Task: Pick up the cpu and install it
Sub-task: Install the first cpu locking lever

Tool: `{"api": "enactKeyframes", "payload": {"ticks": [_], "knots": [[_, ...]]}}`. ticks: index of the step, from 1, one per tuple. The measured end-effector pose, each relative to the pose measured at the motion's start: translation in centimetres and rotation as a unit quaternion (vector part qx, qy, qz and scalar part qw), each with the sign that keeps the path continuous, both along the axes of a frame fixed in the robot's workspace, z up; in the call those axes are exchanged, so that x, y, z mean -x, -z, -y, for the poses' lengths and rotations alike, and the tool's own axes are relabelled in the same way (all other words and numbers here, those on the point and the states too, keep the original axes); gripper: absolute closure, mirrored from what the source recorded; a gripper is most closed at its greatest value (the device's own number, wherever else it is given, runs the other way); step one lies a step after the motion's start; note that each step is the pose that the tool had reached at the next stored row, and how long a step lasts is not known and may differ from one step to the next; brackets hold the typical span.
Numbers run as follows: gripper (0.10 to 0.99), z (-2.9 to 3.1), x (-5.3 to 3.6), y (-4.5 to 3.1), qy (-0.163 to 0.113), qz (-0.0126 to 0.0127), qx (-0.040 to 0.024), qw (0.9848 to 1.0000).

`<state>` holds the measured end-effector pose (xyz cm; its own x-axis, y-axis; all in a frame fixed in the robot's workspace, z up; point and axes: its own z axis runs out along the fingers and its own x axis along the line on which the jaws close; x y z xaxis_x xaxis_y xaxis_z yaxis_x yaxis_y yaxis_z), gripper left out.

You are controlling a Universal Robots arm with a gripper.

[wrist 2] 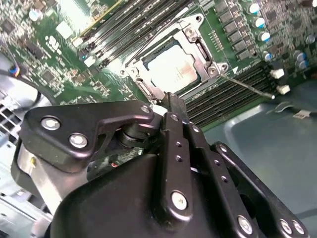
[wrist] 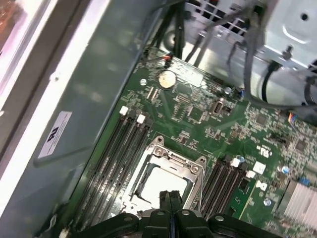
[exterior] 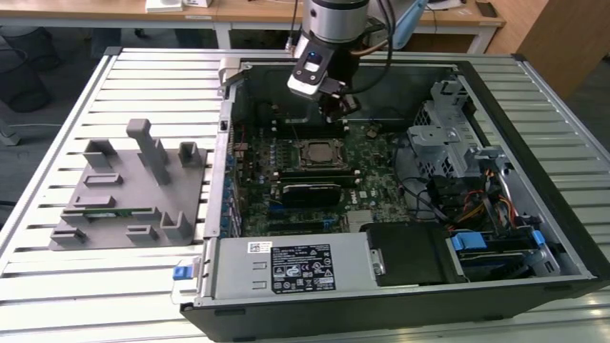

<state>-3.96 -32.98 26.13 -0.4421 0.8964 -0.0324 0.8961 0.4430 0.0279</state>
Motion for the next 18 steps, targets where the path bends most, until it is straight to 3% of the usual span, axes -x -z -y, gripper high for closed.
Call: {"api": "enactKeyframes", "payload": {"ticks": [5,9,14,18], "knots": [[0.980,0.00,0.00,0.01,-0.045,0.0000,0.0000,0.9990],[0.980,0.00,0.00,0.02,-0.081,0.0000,0.0000,0.9967],[0.980,0.00,0.00,0.04,-0.126,0.0000,-0.0001,0.9920],[0.980,0.00,0.00,0.06,-0.162,0.0000,-0.0001,0.9868]]}}
